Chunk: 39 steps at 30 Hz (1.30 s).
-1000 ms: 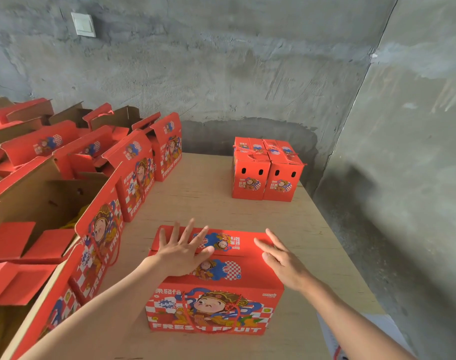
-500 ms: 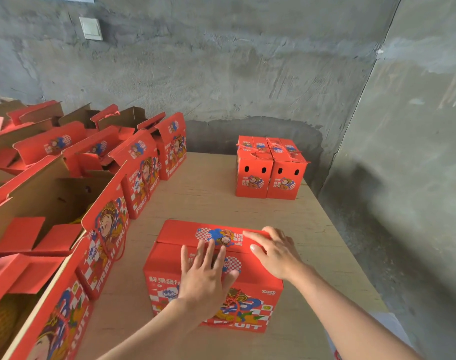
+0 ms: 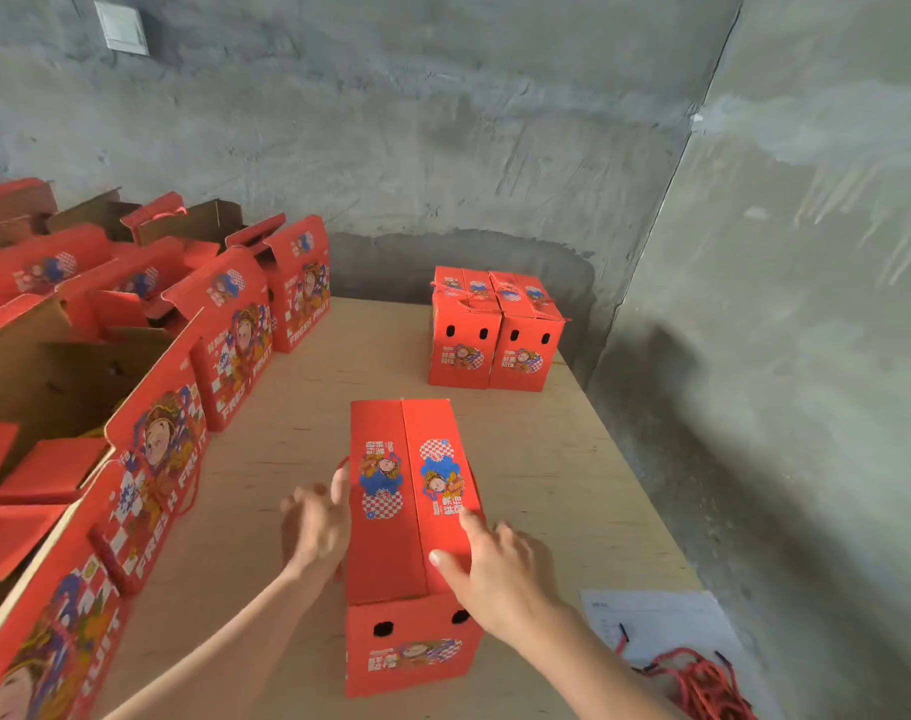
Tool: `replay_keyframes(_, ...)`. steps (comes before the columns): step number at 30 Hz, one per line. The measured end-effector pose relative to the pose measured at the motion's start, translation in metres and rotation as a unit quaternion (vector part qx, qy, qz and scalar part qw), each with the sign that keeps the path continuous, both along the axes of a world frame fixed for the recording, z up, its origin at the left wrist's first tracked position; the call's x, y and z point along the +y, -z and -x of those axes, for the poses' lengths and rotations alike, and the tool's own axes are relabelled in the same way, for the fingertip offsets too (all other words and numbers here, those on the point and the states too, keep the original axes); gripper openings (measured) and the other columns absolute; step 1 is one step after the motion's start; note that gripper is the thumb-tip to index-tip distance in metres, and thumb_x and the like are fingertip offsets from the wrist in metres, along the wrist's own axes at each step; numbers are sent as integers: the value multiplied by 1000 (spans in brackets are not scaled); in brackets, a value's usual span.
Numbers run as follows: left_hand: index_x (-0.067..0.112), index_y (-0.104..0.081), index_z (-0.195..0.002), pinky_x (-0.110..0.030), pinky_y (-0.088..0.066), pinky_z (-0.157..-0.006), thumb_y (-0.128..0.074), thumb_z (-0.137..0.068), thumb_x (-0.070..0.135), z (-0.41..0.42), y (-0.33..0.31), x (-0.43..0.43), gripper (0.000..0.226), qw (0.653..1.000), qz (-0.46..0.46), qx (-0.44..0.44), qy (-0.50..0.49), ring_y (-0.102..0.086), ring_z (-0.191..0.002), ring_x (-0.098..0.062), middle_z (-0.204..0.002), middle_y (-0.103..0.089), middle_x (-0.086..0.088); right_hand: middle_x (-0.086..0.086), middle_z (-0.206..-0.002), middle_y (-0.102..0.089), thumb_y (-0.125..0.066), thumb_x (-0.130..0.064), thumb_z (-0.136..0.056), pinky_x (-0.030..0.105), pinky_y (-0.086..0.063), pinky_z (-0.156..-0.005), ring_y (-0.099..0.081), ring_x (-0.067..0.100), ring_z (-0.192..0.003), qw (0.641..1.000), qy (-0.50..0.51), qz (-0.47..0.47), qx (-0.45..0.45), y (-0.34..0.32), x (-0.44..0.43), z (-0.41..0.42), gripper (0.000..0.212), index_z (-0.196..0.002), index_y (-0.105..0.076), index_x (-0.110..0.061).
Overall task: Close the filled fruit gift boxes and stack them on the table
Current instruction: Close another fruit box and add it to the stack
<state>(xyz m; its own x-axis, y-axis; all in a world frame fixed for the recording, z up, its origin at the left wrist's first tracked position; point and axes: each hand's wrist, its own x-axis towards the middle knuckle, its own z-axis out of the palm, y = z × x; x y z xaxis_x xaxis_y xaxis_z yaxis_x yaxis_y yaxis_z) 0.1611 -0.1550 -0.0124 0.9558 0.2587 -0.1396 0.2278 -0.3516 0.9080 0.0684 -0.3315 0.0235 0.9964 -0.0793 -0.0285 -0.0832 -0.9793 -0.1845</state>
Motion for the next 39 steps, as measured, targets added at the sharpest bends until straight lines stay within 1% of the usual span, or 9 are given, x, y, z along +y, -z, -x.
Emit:
replay_keyframes(3,10,-54,-55,-33,-41,-70,-34,-98,46,15,9,18,59,999,-14,46,-26,-58,-77,-31,-76,-61,-17,-12,-71,-59,-55,-47,-89,26,-40,-71,-56,10,-69,978,4,-187,-91,2,-2,13,33,-105,-61,-19)
replay_keyframes(6,11,-56,-51,-25,-37,-53,-28,-93,62,28,14,31,72,986,-8,156,49,-54,-53,-22,-50,-57,-6,-10,-47,-40,-52,-41,-93,31,-35,-57,-39,9,-48,906,202,-365,-78,13,-7,5,47,-54,-42,-18)
replay_keyframes(10,13,-67,-67,-21,-39,-51,-38,-87,67,29,9,26,64,966,133,210,64,-59,-56,-18,-62,-67,-5,14,-87,-69,-38,-48,-98,27,-44,-62,-59,22,-71,788,340,-507,75,32,3,-17,49,-79,-60,-8)
replay_keyframes(14,15,-59,-62,-23,-34,-49,-58,-91,37,12,-7,17,36,945,252,206,29,-50,-53,-18,-56,-57,-1,0,-51,-58,-50,-31,-96,18,-35,-38,-48,12,-46,714,332,-616,37,16,5,-45,35,-67,-54,-13)
replay_keyframes(22,9,-64,-77,-11,-32,-44,-45,-98,14,-4,-97,4,29,980,53,-141,129,-43,-48,2,-56,-50,12,8,-74,-64,-42,3,-95,11,-47,-59,-61,10,-63,807,80,-574,-110,-78,14,-63,19,-92,-61,3)
replay_keyframes(27,3,-67,-77,-30,-39,-68,-49,-95,13,3,-151,1,27,907,-190,-286,242,-56,-75,-22,-75,-64,-4,3,-68,-66,-45,9,-87,16,-41,-51,-57,9,-54,800,-12,-600,-3,-121,38,-66,25,-80,-62,-7)
replay_keyframes(31,7,-71,-103,-21,-37,-83,-51,-89,-3,10,-156,6,26,857,-197,-398,260,-61,-93,-21,-97,-71,-5,-4,-52,-63,-37,-3,-94,23,-36,-64,-60,9,-50,735,11,-667,118,-125,48,-69,28,-75,-56,-10)
replay_keyframes(34,2,-67,-106,-23,-41,-86,-48,-88,-7,12,-134,8,28,915,-118,-358,143,-62,-100,-25,-105,-69,-11,4,-56,-65,-34,-5,-95,25,-42,-62,-65,17,-52,690,67,-709,127,-132,49,-72,29,-76,-55,-6)
replay_keyframes(39,7,-58,-116,-26,-40,-82,-57,-89,19,24,-58,15,30,970,-141,-81,180,-55,-109,-27,-106,-57,-4,4,-75,-61,-40,-9,-93,28,-38,-68,-59,18,-67,763,88,-635,81,-152,47,-78,19,-78,-51,-12)
